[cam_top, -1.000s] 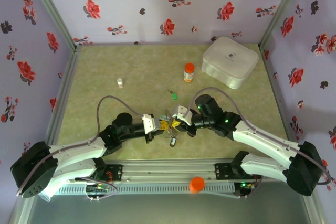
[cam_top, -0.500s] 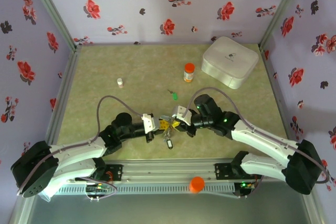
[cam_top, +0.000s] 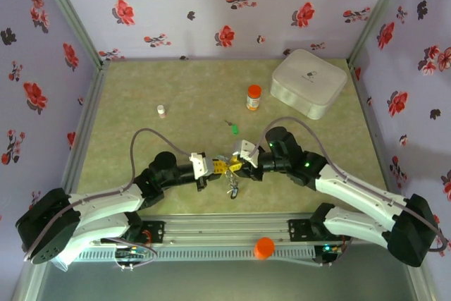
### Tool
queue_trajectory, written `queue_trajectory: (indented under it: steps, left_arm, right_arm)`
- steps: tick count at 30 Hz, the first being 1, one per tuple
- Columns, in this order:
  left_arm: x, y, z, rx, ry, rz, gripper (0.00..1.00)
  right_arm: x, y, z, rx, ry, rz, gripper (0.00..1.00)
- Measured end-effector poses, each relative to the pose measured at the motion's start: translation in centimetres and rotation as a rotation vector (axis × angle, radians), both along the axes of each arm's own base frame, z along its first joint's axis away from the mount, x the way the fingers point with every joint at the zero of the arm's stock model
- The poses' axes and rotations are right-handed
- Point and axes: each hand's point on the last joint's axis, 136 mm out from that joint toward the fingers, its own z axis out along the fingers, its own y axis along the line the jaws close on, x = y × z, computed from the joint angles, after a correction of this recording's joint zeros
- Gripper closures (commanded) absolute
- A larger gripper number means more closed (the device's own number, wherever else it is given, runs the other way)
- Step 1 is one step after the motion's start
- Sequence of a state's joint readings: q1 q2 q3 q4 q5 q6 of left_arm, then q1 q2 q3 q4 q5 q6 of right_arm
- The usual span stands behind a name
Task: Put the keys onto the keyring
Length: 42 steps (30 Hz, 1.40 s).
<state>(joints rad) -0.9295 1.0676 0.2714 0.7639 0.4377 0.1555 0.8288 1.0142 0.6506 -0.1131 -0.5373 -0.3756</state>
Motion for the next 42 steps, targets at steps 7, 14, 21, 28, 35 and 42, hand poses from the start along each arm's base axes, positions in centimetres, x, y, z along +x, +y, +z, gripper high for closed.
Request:
queue_trajectory:
  steps: [7,14,21,28,35,42]
  left_arm:
    - [0.0,0.0,0.0,-0.004,0.006,0.002,1.00]
    - [0.1,0.1,-0.5,0.010,0.024,0.010,0.76]
    - [0.5,0.3,-1.9,0.067,0.063,0.040,0.78]
    - [0.7,0.1,-1.3,0.068,0.059,0.039,0.82]
    - [0.4,0.0,-1.5,0.079,0.069,0.027,0.96]
    - [0.3,0.0,-1.7,0.085,0.070,0.018,1.00]
  right_arm:
    - [-0.2,0.1,0.0,0.012,0.012,0.008,0.96]
    - [-0.3,0.1,-0.5,-0.022,0.021,0.019,1.00]
    - [-0.4,0.3,-0.4,-0.147,-0.012,0.061,1.00]
    - [-0.4,0.4,-0.4,-0.236,-0.059,0.093,1.00]
    - [-0.6,0.6,-1.1,-0.284,-0.065,0.115,1.00]
    - [-0.5,0.8,-1.0,-0.272,-0.063,0.107,0.81]
